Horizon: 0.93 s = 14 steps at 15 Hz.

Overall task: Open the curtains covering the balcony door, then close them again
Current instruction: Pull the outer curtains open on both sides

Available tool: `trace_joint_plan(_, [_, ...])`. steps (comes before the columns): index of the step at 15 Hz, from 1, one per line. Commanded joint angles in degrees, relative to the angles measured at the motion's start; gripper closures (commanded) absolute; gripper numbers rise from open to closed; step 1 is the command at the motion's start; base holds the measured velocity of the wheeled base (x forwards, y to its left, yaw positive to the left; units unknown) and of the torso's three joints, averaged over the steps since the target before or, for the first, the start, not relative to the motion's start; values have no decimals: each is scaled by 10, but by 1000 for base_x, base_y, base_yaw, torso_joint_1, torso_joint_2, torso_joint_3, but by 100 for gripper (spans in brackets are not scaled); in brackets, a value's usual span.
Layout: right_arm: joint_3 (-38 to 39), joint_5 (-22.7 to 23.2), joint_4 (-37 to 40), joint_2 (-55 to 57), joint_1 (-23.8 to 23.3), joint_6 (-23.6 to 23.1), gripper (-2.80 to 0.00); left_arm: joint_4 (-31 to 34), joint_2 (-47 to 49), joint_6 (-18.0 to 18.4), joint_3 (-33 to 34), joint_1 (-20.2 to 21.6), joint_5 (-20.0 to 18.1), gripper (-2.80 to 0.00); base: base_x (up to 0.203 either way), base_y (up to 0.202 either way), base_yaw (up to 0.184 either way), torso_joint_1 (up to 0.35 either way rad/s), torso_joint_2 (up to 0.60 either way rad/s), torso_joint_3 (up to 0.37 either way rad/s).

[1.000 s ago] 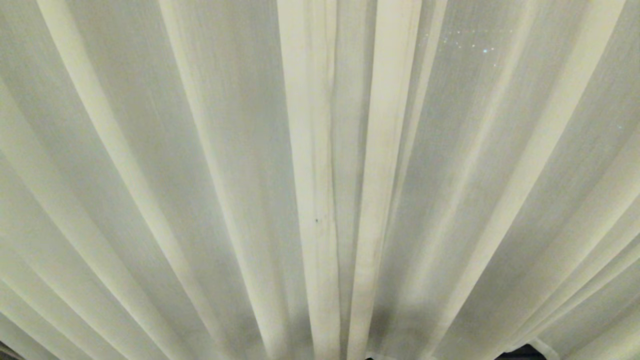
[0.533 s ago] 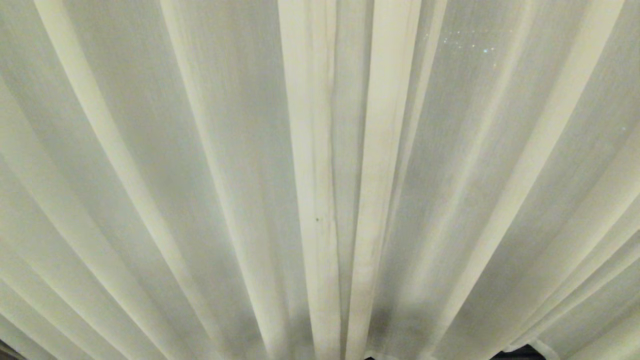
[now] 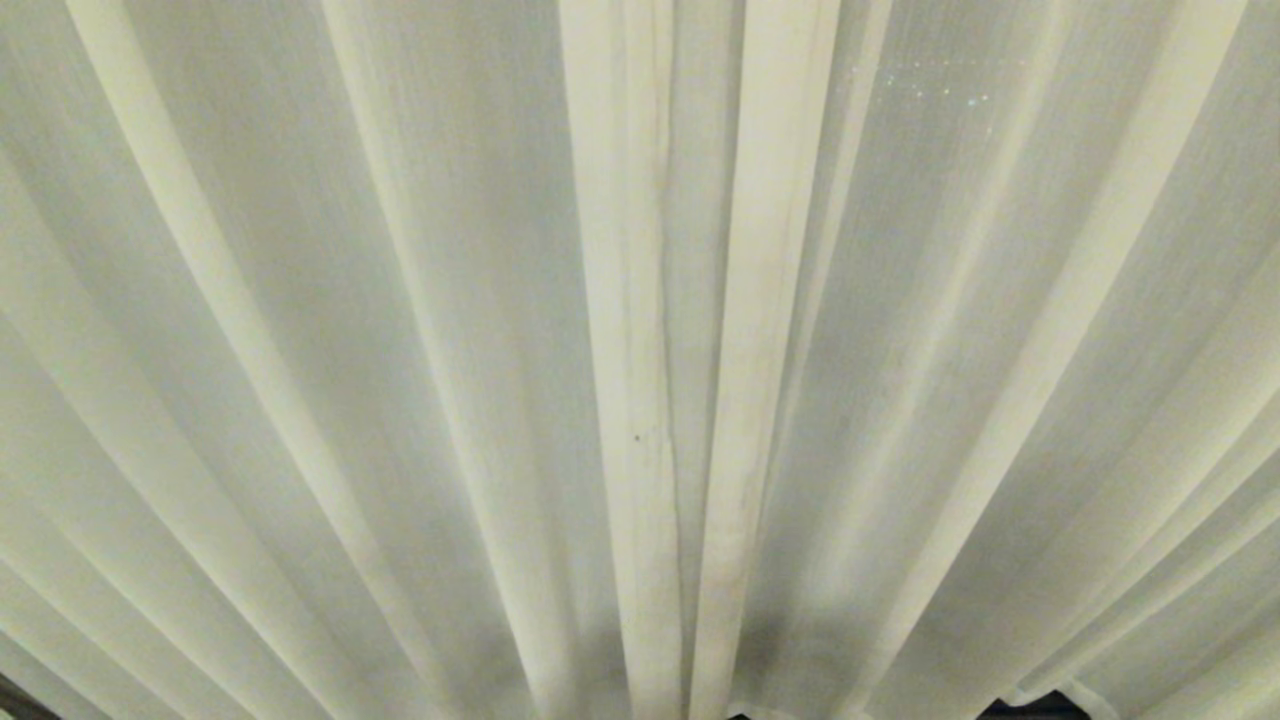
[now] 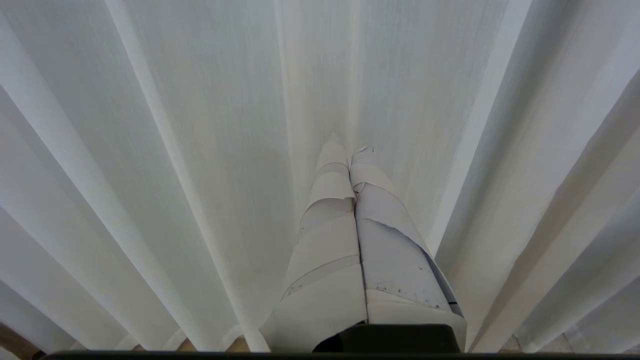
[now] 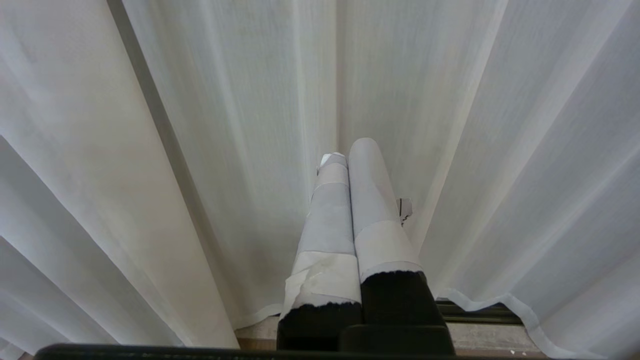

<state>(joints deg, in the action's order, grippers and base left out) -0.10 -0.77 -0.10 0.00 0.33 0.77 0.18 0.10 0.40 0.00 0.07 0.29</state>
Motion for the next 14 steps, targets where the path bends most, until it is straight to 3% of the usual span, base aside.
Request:
trace_joint_plan(1, [0, 0, 0, 0, 0, 0, 0, 1, -1, -5, 0, 0, 0, 0, 0, 0, 0, 0, 0, 0])
trace_joint_plan(5, [0, 0, 0, 0, 0, 0, 0, -5, -1, -10, -1, -1, -1, 0, 0, 0, 0, 0, 0, 0])
trace_joint_plan(7, [0, -1, 0, 0, 0, 0, 0, -5, 2, -16, -37, 0, -21, 0, 0, 0, 0, 0, 0, 0])
trace_joint_plan(10, [0, 0, 0, 0, 0, 0, 0, 12, 78, -25, -120, -2, -92, 0, 0, 0, 0, 0, 0, 0])
trace_joint_plan(14, [0, 0, 0, 0, 0, 0, 0, 12, 257, -32, -274, -8, -255, 0, 0, 0, 0, 0, 0, 0])
